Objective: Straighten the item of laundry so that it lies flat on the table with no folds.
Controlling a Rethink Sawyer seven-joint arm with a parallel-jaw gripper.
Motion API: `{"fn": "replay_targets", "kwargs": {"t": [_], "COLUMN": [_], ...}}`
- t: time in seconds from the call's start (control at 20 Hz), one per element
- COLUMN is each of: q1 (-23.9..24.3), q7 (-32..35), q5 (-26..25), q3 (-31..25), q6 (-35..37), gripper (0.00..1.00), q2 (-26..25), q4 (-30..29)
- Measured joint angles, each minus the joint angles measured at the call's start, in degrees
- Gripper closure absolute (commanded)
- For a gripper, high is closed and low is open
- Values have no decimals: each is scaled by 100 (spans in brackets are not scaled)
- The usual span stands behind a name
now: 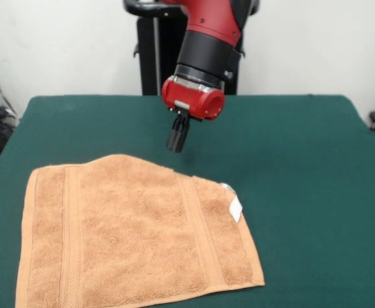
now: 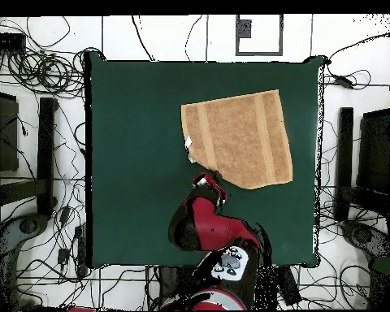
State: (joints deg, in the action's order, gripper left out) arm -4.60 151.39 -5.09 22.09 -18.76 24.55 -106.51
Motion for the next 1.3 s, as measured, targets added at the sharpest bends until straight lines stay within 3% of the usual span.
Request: {"fn": "replay_targets", "kwargs": {"t": [0.65,1.3], "q1": [-133,-298], "q7": [0,0], "q5": [143,1032], "q3": [194,270], "q6": [0,-1], "gripper": [100,100], "q2": [-5,-41], "q4": [106,94]}}
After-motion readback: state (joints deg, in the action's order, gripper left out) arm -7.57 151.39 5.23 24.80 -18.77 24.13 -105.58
